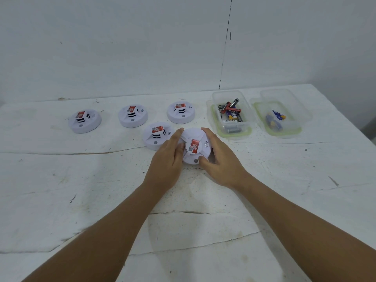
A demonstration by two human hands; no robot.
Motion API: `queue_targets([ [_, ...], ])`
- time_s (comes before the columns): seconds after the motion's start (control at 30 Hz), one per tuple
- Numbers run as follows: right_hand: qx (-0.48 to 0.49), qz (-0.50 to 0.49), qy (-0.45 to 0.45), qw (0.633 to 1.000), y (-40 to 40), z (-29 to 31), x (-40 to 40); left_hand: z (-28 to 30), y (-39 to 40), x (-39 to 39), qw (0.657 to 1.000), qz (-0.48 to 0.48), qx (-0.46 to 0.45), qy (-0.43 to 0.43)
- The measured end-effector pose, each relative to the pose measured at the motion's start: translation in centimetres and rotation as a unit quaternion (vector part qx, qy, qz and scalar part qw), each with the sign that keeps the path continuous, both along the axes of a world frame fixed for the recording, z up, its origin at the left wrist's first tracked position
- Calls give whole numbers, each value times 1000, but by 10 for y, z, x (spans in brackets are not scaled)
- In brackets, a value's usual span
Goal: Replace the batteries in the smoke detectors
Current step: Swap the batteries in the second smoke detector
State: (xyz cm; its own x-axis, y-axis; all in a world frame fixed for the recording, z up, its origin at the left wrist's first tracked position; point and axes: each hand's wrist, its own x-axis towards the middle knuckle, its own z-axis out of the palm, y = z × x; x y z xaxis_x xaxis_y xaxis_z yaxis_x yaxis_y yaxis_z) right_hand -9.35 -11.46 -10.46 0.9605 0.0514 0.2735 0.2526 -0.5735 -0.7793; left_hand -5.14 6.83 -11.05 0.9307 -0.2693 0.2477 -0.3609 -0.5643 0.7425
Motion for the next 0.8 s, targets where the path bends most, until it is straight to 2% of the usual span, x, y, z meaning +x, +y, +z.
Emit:
queue_targets([
  [0.8,-3,6,1,1000,-1,2,0,1,-1,-1,1000,1,1,-1],
])
